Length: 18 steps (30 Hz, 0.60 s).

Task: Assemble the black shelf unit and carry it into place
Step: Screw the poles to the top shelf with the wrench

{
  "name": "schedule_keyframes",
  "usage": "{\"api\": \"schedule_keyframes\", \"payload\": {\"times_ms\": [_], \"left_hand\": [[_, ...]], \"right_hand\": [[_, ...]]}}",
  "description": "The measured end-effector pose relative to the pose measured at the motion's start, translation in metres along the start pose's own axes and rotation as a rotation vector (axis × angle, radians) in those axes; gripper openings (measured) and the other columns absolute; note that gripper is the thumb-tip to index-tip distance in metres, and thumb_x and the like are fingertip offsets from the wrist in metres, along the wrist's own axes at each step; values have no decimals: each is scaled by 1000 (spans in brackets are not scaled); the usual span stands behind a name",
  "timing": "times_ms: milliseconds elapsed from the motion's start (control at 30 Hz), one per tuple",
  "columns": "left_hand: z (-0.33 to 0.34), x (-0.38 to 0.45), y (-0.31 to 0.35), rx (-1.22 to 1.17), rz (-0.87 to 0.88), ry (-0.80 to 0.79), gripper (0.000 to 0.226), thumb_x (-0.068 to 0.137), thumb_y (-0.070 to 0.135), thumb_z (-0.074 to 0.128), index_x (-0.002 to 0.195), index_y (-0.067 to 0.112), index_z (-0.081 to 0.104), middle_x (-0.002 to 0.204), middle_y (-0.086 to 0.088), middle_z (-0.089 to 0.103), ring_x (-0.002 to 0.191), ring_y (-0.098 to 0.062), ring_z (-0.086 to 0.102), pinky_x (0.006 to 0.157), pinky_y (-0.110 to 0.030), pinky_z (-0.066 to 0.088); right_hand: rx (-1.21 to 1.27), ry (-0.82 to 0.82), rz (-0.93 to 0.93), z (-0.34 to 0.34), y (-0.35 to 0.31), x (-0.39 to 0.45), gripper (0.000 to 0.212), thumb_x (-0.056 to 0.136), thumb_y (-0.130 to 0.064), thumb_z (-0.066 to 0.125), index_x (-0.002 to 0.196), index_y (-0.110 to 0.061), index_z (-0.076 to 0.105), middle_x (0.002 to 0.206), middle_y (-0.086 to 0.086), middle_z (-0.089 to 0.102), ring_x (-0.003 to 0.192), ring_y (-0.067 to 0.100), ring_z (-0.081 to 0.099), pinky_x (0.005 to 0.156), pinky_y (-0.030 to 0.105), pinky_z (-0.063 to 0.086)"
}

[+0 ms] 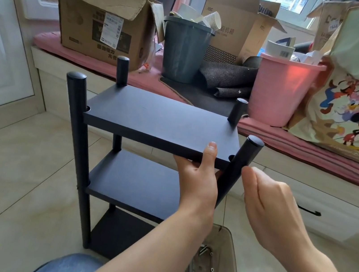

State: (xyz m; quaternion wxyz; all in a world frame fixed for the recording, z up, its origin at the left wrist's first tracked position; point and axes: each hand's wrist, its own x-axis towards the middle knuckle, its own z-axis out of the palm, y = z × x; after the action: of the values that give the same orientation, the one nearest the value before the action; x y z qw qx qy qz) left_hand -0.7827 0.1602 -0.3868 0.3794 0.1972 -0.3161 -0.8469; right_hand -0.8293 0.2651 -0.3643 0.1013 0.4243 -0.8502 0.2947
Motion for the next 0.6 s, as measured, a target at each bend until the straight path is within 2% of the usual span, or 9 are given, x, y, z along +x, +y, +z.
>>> {"api": "schedule_keyframes", "payload": {"times_ms": [100,167,267,333,433,500,600], "left_hand": [[1,0,1,10,-5,-3,25,98,33,62,119,36,48,115,9,68,102,-10,70,83,-28,61],[1,1,0,15,-3,-6,25,99,33,62,120,35,48,115,7,68,102,-10,71,82,-29,62],[0,0,1,33,6,-7,21,99,32,61,115,38,49,112,9,68,99,-7,71,81,-26,61],[0,0,2,34,7,-10,22,99,30,62,115,36,49,114,7,69,101,-10,71,84,-30,61],[0,0,1,42,4,-7,23,99,29,62,117,34,49,113,6,69,102,-12,71,86,-33,61],[1,0,1,41,0,-11,24,98,29,63,118,33,49,113,6,69,104,-13,71,88,-35,61],[1,0,1,45,1,-17,25,99,30,62,119,32,48,116,5,69,104,-13,71,87,-32,61]], "right_hand": [[-25,-27,26,-1,-1,-1,38,98,-41,24,69,-19,32,50,6,43,48,26,39,49,35,27],[-139,-31,-12,-3,0,-3,34,97,-40,22,73,-19,35,49,0,41,45,25,39,47,34,27],[-326,-29,-72,-9,-6,-6,34,97,-34,25,87,-13,50,51,-6,44,40,25,32,42,24,18],[-361,-37,-78,-11,-9,-8,34,97,-31,29,86,-10,53,52,-5,46,37,27,34,43,19,11],[-246,-37,-61,-7,-6,-8,34,95,-43,24,73,-20,36,49,-7,39,40,22,31,43,26,16],[-138,-36,-11,-3,-3,-7,36,93,-48,22,67,-24,27,48,-4,37,44,24,31,45,31,21],[-237,12,-57,-2,-3,-7,35,96,-45,24,68,-24,25,47,-4,36,43,26,34,44,29,21]]}}
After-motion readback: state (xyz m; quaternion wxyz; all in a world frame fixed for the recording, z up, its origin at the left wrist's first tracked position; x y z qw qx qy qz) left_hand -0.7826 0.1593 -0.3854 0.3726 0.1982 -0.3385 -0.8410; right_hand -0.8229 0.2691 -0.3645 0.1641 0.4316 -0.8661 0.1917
